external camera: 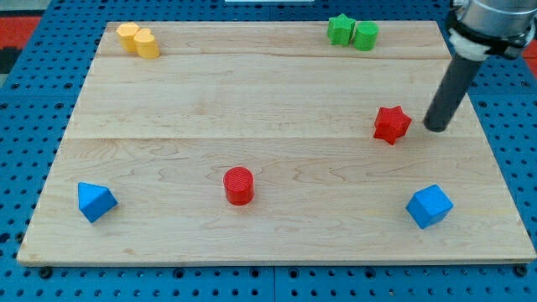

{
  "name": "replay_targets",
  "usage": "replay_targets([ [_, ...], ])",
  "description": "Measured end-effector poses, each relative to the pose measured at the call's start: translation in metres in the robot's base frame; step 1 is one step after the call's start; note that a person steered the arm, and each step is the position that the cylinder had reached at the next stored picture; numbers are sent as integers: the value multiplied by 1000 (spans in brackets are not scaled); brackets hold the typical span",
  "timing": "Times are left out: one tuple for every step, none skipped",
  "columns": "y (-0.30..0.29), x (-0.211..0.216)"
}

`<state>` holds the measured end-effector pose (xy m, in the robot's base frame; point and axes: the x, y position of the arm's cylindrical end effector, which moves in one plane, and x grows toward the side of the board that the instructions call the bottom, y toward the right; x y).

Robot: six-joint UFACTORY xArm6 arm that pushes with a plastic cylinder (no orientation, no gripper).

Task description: Push the red star diagonal to the red circle

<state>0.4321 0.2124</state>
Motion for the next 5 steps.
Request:
replay_targets([
  [-19,0],
  [-21,0],
  [-24,17],
  [58,67],
  [65,128],
])
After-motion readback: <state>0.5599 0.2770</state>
